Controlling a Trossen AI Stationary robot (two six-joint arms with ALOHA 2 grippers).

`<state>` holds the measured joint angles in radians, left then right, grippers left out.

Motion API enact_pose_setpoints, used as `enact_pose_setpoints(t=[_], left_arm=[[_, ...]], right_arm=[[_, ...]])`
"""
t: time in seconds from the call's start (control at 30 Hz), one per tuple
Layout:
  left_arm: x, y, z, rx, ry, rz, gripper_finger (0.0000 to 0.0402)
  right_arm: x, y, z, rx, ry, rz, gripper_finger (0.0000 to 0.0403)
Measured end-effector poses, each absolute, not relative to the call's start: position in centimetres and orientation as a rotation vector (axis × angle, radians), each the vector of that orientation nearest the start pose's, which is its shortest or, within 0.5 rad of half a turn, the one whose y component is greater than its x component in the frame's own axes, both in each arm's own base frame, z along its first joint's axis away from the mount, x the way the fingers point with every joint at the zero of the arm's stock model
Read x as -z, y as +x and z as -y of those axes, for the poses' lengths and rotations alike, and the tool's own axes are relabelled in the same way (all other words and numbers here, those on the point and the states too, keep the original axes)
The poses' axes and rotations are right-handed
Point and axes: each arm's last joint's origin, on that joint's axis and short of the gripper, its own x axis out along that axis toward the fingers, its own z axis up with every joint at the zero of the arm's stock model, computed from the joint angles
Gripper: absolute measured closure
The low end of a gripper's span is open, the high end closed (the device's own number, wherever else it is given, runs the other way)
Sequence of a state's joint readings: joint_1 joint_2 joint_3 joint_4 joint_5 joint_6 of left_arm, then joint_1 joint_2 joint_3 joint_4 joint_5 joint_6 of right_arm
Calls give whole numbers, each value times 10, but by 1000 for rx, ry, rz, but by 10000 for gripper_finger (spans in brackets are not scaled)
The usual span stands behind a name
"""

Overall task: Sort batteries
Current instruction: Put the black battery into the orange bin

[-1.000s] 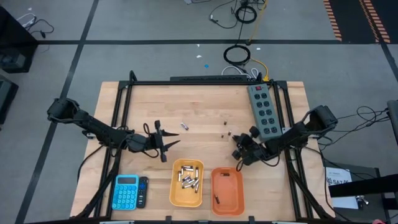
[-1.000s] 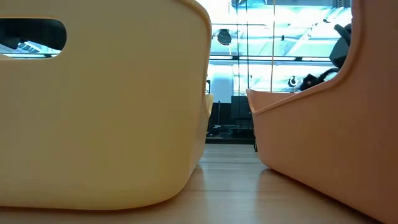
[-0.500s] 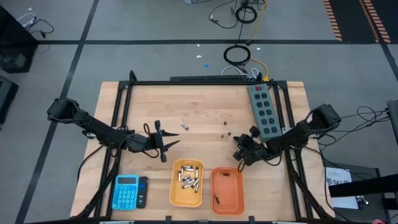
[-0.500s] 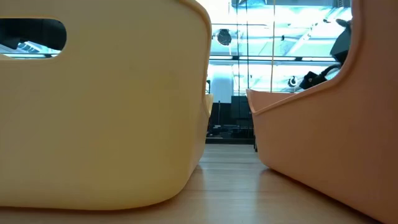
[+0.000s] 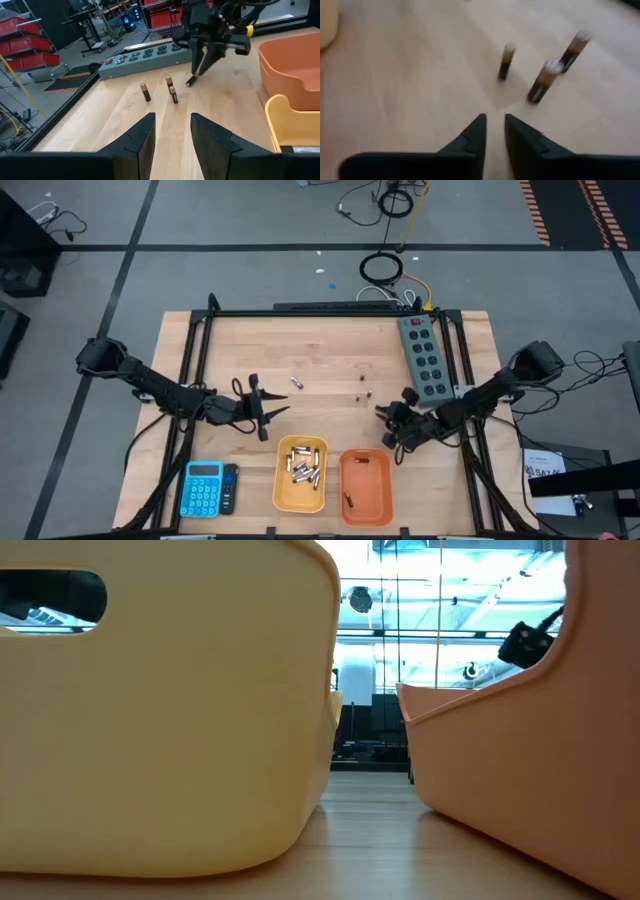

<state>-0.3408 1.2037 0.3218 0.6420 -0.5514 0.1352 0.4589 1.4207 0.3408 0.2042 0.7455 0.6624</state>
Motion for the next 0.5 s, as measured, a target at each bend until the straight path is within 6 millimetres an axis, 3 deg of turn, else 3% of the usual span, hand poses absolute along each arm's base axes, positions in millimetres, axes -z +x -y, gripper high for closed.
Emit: enact_pose_setpoints(t=[0.27,0.5], left_arm=[[-177,210,59,-182,211,-225,267],[-177,210,59,-175,210,-225,267]], right_arm=[[-99,189,-74,485,109,-664,226],[-83,192,-70,537,145,-718,221]])
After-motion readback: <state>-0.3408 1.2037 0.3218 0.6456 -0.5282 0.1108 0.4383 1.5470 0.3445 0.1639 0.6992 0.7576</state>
